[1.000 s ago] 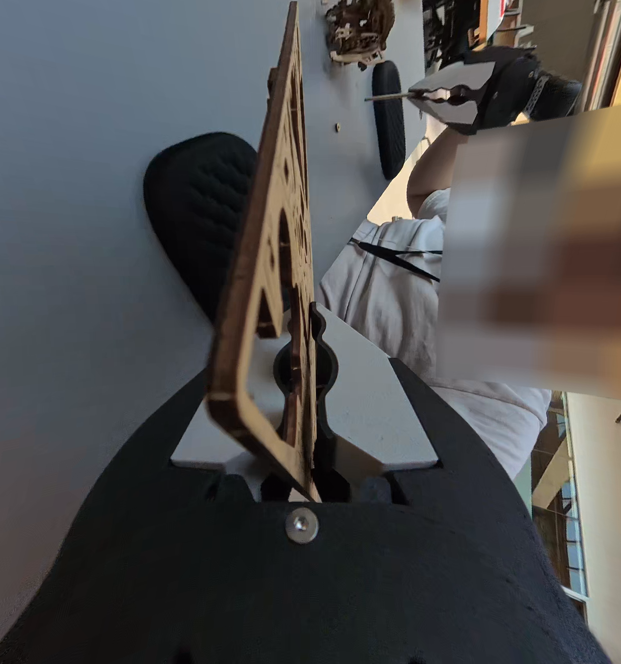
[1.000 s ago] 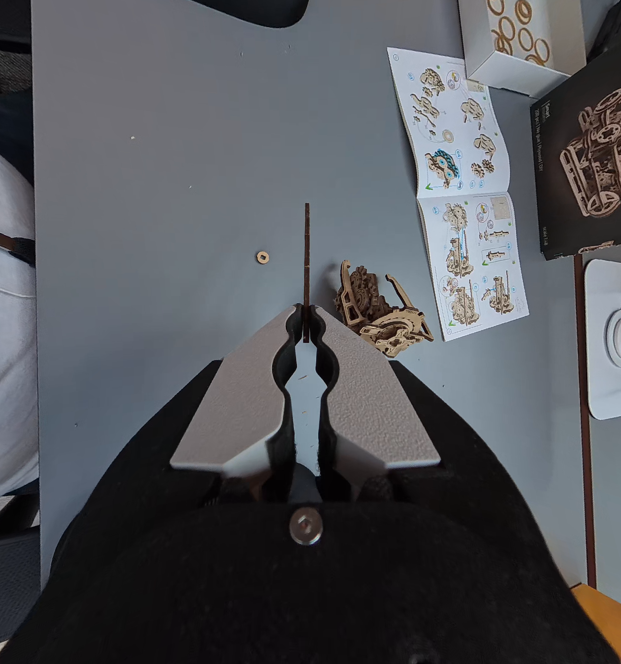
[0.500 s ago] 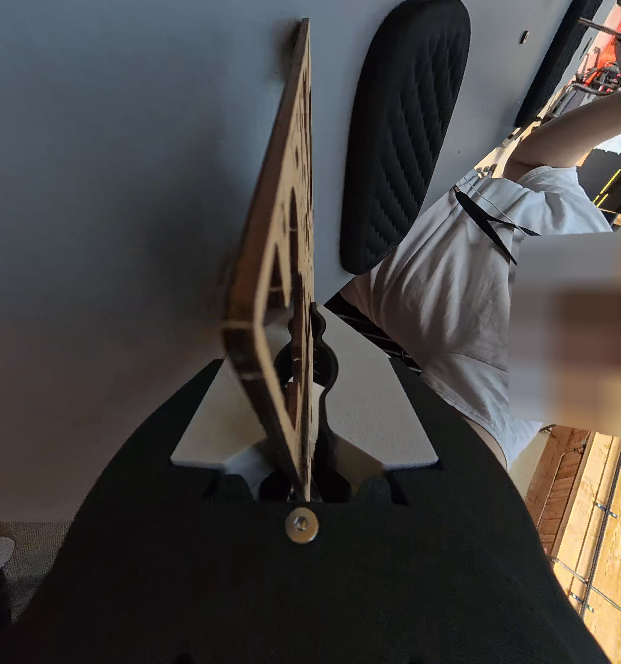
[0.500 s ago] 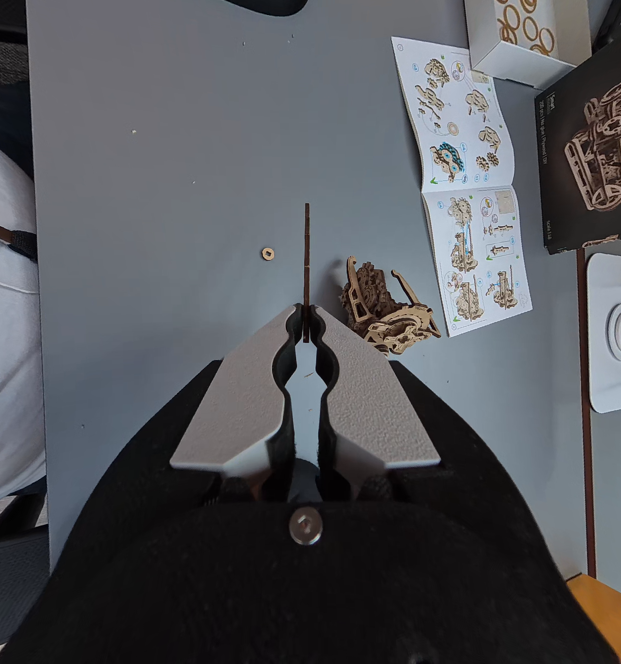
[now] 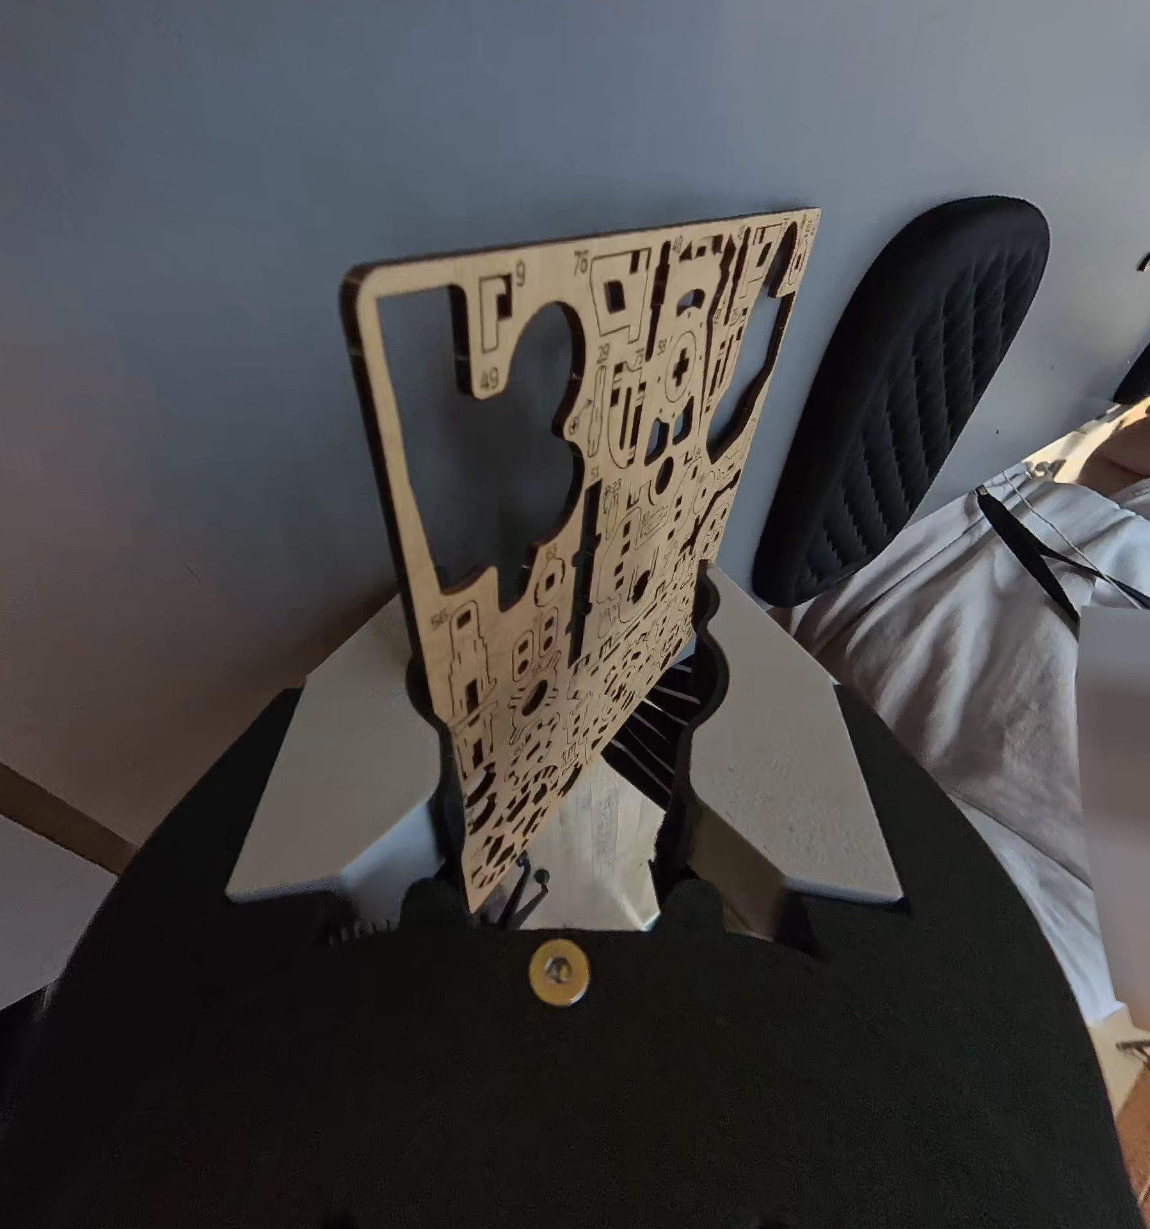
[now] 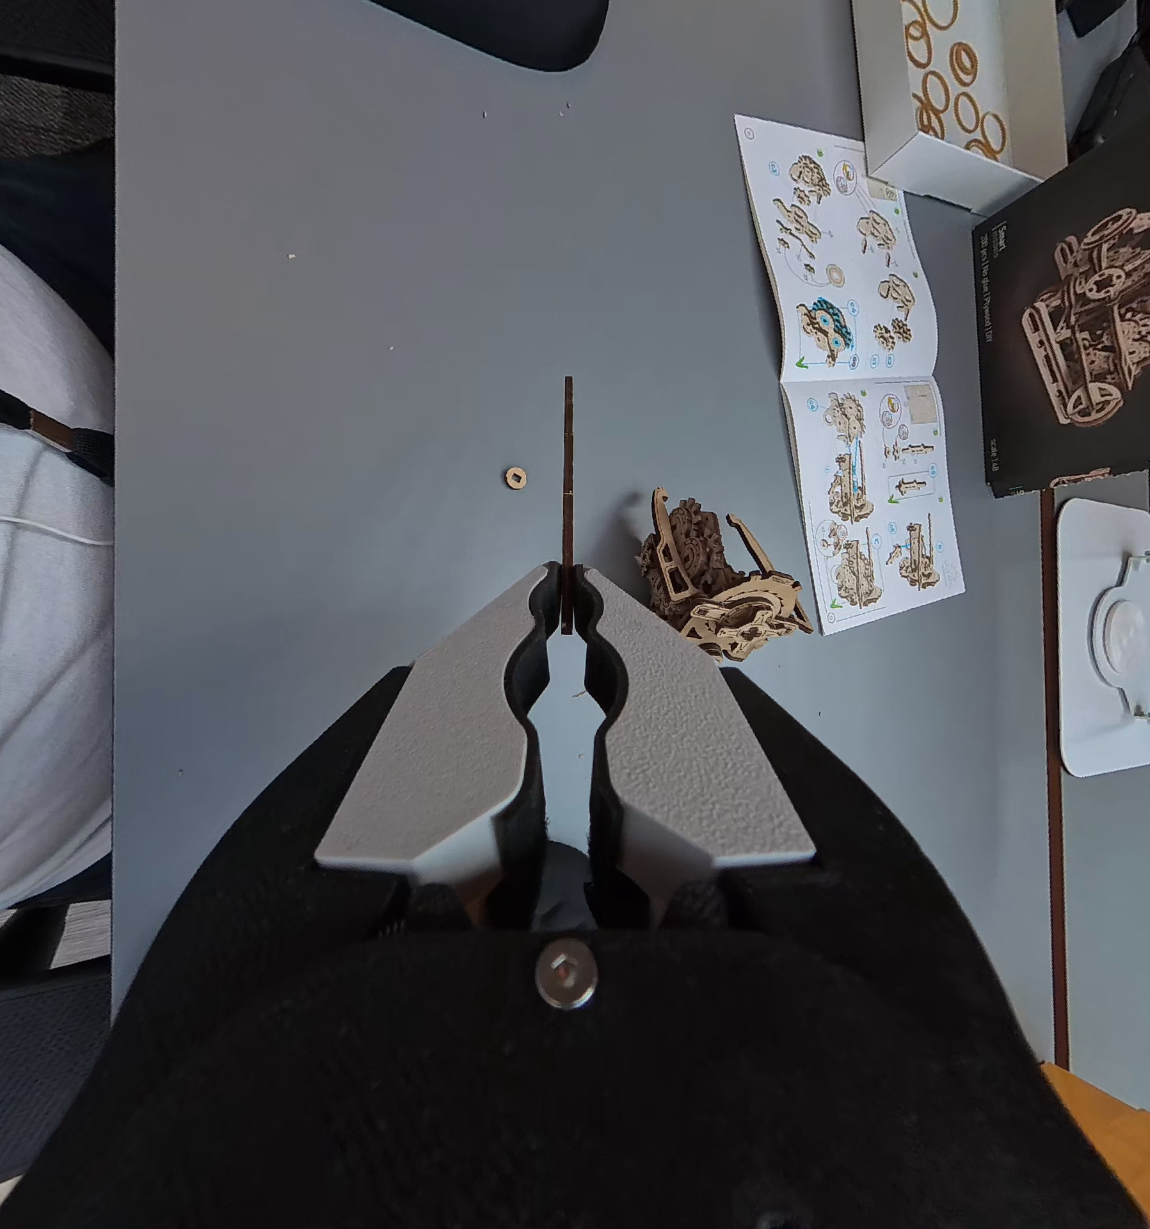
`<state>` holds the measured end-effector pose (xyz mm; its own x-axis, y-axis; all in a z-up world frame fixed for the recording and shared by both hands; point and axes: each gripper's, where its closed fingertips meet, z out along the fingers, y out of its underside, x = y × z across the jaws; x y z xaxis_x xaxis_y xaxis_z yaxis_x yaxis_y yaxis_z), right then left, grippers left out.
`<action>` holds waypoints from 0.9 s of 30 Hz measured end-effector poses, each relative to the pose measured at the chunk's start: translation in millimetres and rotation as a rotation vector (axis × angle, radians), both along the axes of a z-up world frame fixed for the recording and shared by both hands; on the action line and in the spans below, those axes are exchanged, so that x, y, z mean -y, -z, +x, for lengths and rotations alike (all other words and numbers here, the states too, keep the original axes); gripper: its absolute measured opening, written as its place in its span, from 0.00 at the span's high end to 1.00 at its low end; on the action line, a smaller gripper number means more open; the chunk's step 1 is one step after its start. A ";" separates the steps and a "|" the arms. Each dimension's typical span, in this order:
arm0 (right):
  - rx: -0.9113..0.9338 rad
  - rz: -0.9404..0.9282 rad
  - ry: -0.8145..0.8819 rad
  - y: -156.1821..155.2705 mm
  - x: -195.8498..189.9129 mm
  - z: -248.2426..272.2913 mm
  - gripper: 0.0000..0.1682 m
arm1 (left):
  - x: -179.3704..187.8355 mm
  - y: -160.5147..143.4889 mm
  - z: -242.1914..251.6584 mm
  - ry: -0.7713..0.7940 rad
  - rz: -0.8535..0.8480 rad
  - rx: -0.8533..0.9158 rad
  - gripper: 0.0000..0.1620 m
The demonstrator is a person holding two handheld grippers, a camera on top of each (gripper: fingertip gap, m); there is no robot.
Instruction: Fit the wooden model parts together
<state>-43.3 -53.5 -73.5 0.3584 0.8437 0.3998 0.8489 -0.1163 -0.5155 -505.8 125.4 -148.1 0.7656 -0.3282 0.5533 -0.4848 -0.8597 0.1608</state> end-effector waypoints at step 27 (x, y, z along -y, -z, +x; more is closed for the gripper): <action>-0.140 -0.013 0.012 40.9 19.0 23.6 0.99 | 123.0 -59.3 360.7 0.327 1.057 0.555 1.00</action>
